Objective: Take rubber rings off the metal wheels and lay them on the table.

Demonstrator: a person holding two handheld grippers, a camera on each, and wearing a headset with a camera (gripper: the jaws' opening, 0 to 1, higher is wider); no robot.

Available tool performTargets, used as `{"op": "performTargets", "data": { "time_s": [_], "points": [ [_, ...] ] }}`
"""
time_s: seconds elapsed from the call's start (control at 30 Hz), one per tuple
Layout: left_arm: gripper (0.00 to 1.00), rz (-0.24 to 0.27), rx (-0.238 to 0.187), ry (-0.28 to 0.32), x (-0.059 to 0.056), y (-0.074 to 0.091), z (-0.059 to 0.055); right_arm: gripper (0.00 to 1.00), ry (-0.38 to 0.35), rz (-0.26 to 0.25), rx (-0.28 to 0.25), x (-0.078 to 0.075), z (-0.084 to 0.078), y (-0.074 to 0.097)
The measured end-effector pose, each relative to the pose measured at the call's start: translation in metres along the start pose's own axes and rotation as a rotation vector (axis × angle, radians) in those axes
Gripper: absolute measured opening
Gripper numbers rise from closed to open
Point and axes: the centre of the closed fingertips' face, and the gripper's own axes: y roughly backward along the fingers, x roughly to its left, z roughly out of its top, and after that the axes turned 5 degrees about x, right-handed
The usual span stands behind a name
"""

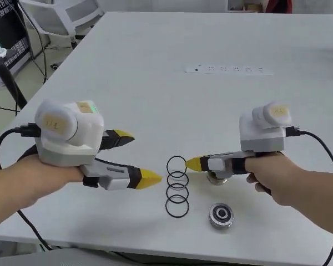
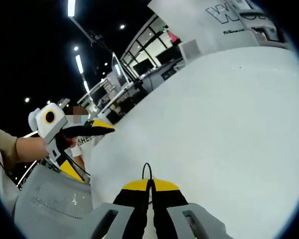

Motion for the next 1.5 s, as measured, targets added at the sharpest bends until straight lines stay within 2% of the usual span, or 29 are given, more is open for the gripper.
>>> {"op": "performTargets", "data": {
  "time_s": [0.5, 0.6, 1.07, 1.3, 1.5],
  "points": [
    [0.68, -0.003, 0.008, 0.0, 0.0, -0.001, -0.002, 0.0, 0.045, -0.05, 0.03, -0.008, -0.002, -0.004],
    [0.68, -0.004, 0.01, -0.002, 0.0, -0.001, -0.003, 0.0, 0.078, -0.076, 0.037, -0.012, -0.001, -0.005],
    [0.67, -0.007, 0.017, -0.002, 0.0, -0.001, -0.005, 0.07, 0.176, -0.13, 0.072, -0.02, -0.002, -0.008],
    [0.67, -0.01, 0.015, -0.003, -0.001, -0.002, -0.003, 0.13, 0.17, -0.13, 0.056, -0.021, 0.001, -0.006],
    [0.67, -0.013, 0.012, -0.006, -0.002, -0.003, -0.001, 0.17, 0.164, -0.111, 0.015, -0.015, 0.009, 0.0]
  ]
}}
